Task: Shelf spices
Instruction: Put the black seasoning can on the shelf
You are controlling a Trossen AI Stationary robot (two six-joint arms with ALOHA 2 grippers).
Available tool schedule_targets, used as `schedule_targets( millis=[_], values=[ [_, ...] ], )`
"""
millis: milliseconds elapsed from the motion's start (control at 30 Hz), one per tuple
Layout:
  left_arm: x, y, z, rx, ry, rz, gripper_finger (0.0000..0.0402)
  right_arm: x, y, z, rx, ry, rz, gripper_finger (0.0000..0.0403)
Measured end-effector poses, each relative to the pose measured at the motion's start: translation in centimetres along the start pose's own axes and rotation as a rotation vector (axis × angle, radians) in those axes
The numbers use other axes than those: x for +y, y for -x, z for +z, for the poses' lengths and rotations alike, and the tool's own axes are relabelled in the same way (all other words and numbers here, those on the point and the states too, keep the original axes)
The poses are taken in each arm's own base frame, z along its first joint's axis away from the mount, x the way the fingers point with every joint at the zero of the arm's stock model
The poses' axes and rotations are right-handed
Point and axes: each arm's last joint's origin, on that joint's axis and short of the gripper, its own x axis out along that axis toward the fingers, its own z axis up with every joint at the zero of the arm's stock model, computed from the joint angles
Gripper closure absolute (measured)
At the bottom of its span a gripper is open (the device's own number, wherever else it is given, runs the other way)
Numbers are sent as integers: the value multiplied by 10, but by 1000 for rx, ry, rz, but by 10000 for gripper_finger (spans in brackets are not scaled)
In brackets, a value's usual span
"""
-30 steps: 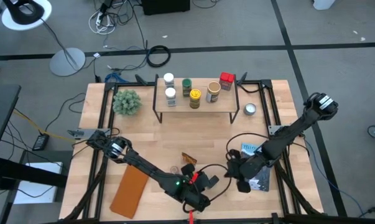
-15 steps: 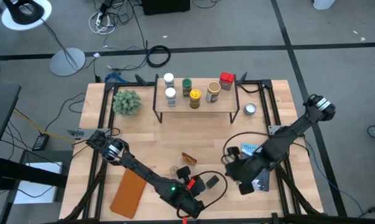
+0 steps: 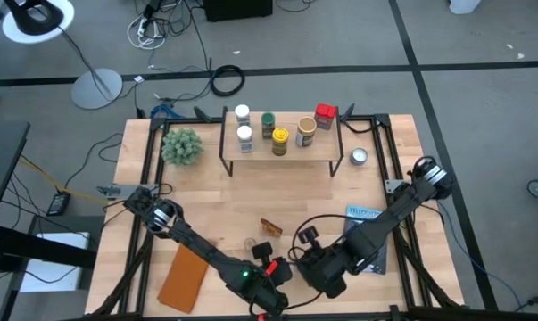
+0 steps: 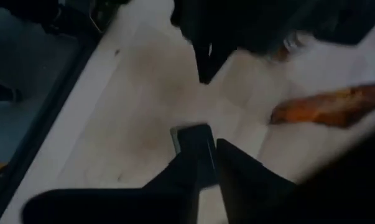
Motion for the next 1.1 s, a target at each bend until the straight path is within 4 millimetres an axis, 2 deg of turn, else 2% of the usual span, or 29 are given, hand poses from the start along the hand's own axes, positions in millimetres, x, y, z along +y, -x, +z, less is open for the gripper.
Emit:
schedule_targets(
  millis=[267, 633, 867, 1100],
  values=[
    [-11, 9, -10, 0, -47, -25, 401, 1, -23, 1, 56, 44, -10, 256],
    [-38, 34, -37, -15, -68, -89, 401, -4, -27, 1, 65, 19, 39, 158],
    [-55, 58, -65, -11, -61, -108, 401, -2, -40, -9, 95, 19, 35, 142],
    [-62, 68, -76, -39, -34, -111, 401, -8, -45, -7, 61, 29, 30, 157]
  ],
)
